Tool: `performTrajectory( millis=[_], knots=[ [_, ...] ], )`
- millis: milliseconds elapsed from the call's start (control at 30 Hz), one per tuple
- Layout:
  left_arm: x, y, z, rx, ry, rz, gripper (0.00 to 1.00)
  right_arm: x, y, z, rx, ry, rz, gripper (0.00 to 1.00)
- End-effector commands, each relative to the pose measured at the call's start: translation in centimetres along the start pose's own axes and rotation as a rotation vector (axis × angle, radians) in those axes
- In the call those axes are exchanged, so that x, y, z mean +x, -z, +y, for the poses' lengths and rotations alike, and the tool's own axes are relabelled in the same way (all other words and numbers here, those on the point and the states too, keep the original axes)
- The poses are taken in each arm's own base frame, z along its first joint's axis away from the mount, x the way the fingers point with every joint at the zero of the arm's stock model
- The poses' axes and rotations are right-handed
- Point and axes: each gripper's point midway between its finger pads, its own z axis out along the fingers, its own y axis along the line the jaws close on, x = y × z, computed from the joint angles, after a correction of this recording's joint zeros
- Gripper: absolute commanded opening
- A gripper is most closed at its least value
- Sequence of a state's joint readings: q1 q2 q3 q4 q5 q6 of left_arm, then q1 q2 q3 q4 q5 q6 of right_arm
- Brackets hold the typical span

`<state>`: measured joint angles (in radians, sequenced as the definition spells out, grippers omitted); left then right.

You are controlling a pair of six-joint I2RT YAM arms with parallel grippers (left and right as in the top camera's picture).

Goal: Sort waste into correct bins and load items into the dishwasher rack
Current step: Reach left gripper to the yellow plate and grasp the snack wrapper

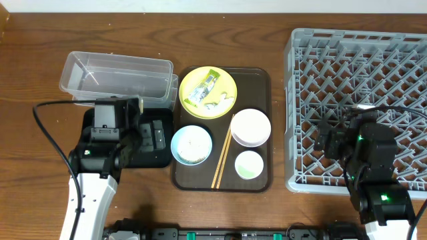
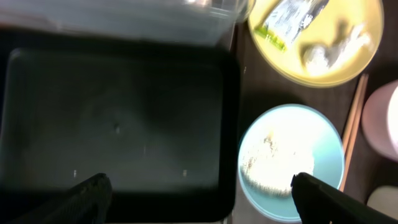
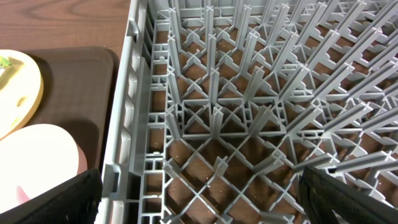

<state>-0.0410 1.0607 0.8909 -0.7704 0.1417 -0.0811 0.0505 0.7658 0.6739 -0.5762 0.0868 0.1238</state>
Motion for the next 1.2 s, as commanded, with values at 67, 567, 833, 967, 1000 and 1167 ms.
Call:
performTrajectory(
  millis=[67, 567, 833, 967, 1000, 1167],
  knots=[
    [-2.5, 0.8, -0.5, 0.017, -0.011, -0.077, 0.95, -1.0, 0.5, 0.0, 0.005, 0.009, -0.025, 0.99],
    [-13.1, -2.2, -6.4, 0.075, -0.228, -0.224, 0.95, -1.0, 0.4, 0.0, 0.006, 0.007, -0.024, 0.99],
    [-13.8, -5.0, -10.5, 0.146, -0.293, -0.253, 0.95, -1.0, 0.4, 0.0, 0.006, 0.007, -0.024, 0.99],
    [-14.6, -5.5, -12.3, 0.184, -0.321, -0.292, 0.95, -1.0, 0.4, 0.0, 0.006, 0.007, -0.024, 0.99],
    [-14.7, -5.9, -12.6, 0.189, -0.324, -0.296, 0.95, -1.0, 0.4, 0.0, 0.006, 0.007, -0.023, 0.99],
    [-14.4, -8.9, -13.7, 0.200, -0.340, -0.279, 0.94, -0.9, 0.4, 0.0, 0.006, 0.007, -0.023, 0.99]
  ],
)
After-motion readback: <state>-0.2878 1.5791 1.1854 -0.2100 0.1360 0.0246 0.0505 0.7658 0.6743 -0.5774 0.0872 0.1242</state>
